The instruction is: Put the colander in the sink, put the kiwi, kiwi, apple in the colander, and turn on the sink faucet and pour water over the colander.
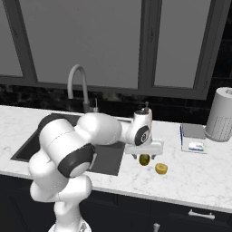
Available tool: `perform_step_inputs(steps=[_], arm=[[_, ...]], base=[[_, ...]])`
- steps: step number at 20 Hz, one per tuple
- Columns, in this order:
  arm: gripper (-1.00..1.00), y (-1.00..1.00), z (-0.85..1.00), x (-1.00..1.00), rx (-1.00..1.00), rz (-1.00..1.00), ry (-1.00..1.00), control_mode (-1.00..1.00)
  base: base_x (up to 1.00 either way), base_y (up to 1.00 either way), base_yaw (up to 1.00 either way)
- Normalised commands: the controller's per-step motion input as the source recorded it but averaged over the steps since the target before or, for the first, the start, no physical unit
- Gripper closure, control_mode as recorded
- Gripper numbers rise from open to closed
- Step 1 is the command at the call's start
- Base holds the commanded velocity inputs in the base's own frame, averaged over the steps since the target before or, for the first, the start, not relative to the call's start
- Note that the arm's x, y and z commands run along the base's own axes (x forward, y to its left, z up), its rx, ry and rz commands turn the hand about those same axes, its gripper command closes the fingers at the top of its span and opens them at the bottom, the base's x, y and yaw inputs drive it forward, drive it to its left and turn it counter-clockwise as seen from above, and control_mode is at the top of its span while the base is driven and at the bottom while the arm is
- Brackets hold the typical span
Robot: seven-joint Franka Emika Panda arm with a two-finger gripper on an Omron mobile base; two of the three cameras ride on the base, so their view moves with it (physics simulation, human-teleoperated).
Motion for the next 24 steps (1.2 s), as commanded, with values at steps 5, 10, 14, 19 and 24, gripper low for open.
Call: perform_step_inputs(steps=[5, 10, 14, 19, 24], arm=[[-1.00, -0.01, -0.37, 0.22, 0.01, -0.01, 0.00, -1.00], [-1.00, -0.09, -0.45, 0.14, 0.00, -0.01, 0.00, -1.00], [1.00, -0.05, -0.39, 0.03, 0.00, -0.01, 0.00, -1.00], [1.00, 0.03, -0.07, -0.20, 0.09, 0.00, -0.11, -1.00], [1.00, 0.58, 0.60, -0.33, 0.10, 0.00, -0.32, -1.00]], base=[[0.00, 0.00, 0.00], [0.00, 0.00, 0.00], [0.00, 0.00, 0.00], [0.00, 0.00, 0.00], [0.00, 0.00, 0.00]])
